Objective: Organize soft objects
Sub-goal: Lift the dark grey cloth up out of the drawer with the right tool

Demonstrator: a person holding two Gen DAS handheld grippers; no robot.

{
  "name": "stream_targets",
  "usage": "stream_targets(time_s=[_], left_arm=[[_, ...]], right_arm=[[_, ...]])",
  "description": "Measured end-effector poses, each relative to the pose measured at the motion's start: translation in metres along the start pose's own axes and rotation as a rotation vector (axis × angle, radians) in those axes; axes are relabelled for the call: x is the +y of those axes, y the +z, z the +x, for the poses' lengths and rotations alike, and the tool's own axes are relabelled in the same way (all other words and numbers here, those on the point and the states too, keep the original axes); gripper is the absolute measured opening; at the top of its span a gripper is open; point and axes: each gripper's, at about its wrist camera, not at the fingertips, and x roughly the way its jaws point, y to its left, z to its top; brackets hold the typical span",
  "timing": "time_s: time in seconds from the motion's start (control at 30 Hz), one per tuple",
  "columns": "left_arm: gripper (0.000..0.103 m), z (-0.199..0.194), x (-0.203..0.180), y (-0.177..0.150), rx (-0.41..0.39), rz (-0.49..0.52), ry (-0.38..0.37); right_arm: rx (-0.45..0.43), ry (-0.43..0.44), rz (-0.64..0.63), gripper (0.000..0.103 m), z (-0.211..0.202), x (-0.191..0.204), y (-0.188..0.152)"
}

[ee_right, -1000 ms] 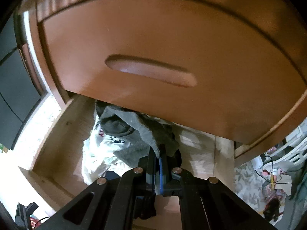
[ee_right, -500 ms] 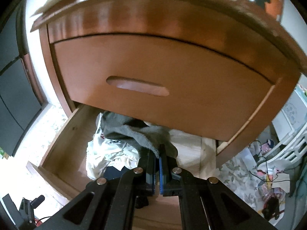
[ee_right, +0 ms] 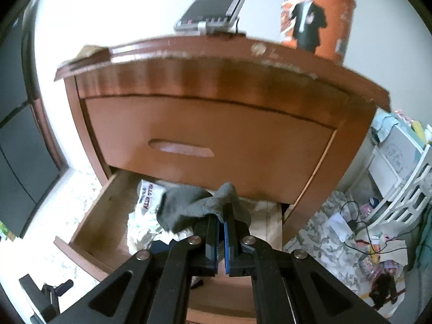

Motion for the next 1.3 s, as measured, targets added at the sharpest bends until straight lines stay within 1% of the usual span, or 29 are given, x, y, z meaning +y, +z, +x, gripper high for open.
stream_targets(time_s=[0.13,0.4,0.8,1.3], left_arm=[[0.103,-0.001,-0.002,0.000,-0.006,0.010,0.009],[0.103,-0.005,-0.004,-0.002,-0.026,0.019,0.021],[0.103,-0.016,-0.004,-0.005,-0.080,0.015,0.036],[0.103,-0.028,-0.008,-0.008,-0.119,0.031,0.058]], right_arm=[[-0.040,0.006,0.001,0.002,-0.022,-0.002,0.002],[-0.078,0.009,-0.017,0.002,-0.049,0.000,0.005],[-0.163,0.012,-0.012,0.002,-0.101,-0.004,0.009],[-0.305,0.010,-0.023,0.002,-0.181,-0.005,0.007]])
